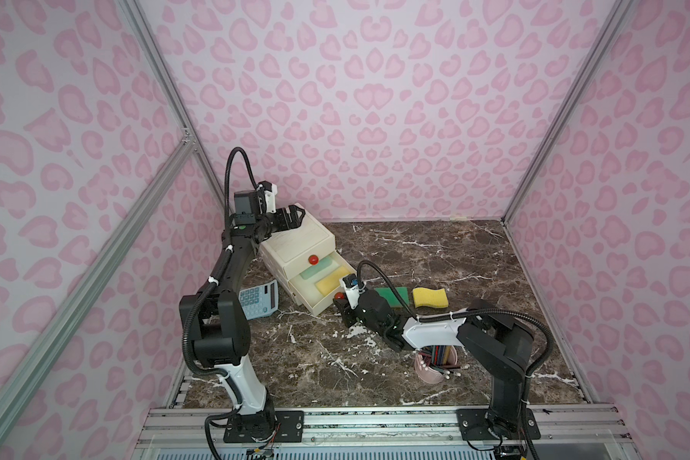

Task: Take the sponge out of the drawer
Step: Open the drawer in the storage box.

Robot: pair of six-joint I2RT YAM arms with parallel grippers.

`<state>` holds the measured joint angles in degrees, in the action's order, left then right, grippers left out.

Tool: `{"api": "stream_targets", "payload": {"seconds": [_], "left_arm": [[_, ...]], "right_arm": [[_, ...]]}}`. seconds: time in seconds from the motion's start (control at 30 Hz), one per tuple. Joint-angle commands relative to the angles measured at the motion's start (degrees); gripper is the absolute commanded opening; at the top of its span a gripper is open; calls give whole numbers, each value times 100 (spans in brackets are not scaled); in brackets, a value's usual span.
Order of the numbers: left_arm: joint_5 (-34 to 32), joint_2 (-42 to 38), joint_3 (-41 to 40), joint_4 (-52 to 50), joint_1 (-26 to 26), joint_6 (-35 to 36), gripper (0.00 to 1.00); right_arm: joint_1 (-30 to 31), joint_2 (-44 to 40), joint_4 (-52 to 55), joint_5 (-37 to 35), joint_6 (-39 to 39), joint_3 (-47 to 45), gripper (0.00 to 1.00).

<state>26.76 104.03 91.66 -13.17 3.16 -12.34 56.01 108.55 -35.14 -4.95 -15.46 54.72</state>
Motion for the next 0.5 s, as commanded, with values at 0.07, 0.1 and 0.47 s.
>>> {"api": "stream_targets", "payload": {"seconds": [0.07,0.1,0.47], "left_arm": [[-75,26,-16,-329,18,-9,100],[-77,21,-16,-329,18,-6,100],[-56,30,-25,-311,18,-15,100]], "right_arm": [[59,-145,376,-365,-53,-184,21],[72,-187,411,-384,-62,-218,21],[121,-515,647,-555,-47,-617,25]]}}
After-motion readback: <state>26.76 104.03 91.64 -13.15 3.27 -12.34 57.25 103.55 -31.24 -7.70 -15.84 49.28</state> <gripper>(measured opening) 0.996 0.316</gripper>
